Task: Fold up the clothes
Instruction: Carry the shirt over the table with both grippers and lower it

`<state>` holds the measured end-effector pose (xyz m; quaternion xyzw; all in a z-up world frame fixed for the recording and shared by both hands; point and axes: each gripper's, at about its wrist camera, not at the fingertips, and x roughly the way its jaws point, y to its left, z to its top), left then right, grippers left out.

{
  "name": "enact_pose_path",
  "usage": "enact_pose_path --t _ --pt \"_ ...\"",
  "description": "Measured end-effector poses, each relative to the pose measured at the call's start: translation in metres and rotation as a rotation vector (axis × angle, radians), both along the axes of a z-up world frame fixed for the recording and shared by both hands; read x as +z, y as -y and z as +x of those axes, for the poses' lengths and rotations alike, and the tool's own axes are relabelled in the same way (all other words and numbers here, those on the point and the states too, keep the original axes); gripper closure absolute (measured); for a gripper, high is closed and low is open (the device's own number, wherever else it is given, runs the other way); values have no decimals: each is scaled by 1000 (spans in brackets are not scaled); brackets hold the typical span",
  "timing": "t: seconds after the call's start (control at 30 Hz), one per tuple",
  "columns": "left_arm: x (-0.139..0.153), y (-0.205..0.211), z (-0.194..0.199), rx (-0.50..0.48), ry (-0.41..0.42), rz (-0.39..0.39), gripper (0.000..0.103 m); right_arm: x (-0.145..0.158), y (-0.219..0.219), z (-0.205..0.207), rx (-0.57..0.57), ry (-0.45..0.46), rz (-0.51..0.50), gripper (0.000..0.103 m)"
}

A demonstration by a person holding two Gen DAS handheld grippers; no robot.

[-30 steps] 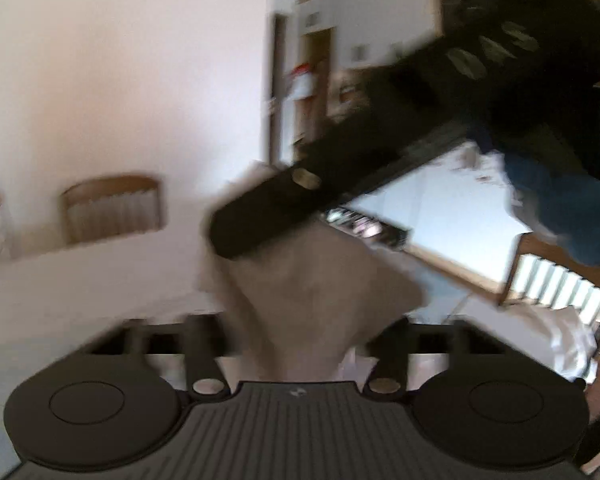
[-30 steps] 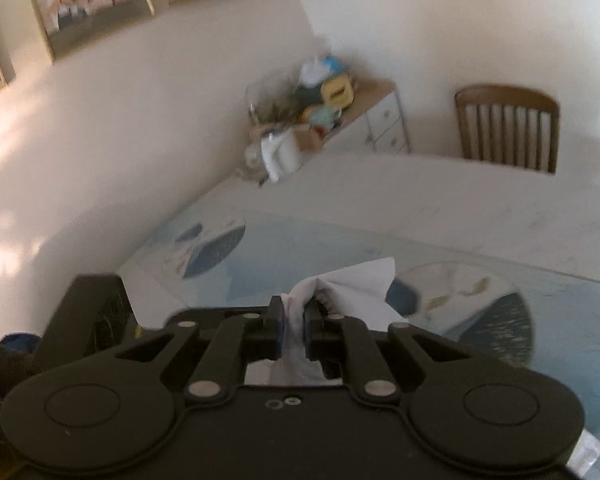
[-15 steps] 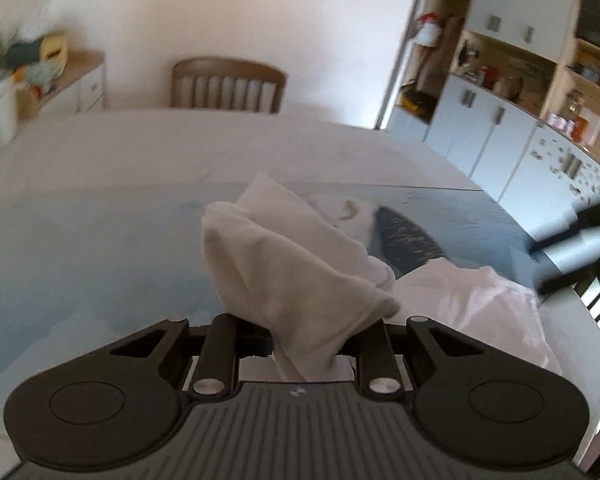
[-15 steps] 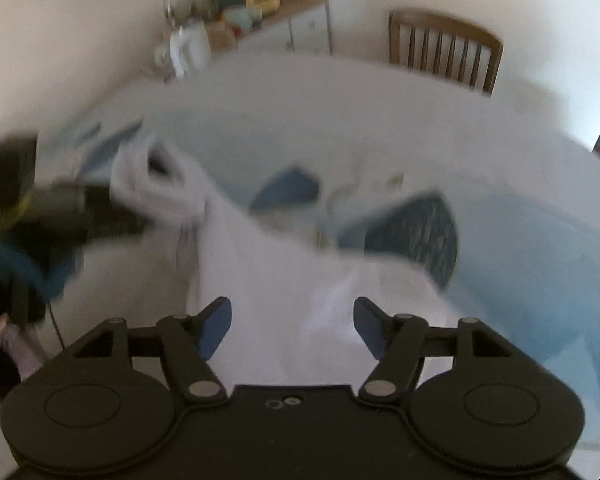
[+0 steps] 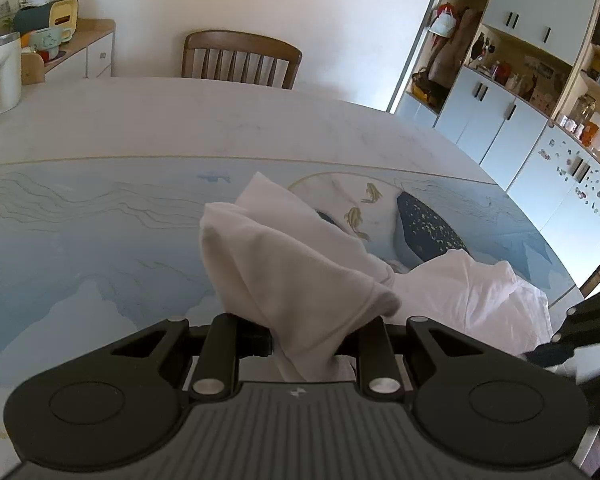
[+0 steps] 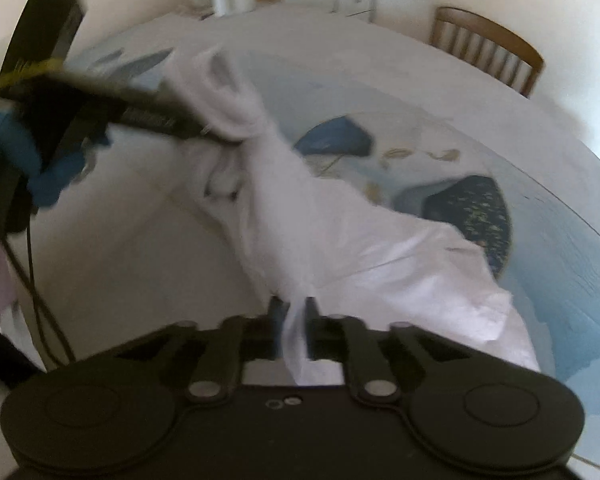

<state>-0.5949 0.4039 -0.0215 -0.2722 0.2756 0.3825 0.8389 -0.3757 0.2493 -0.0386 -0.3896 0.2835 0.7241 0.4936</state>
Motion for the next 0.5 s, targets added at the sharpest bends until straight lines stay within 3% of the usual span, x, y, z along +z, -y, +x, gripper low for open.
enact_pose_path --t 0.2,0.27,0.5 --pt "10 -1 7 -25 20 -2 83 32 -35 45 -49 -10 79 1" --pt "17 -5 14 -53 23 2 82 38 -56 62 -52 14 115 18" --pt "32 -30 48 -73 -51 4 74 37 -141 115 -75 42 175 15"
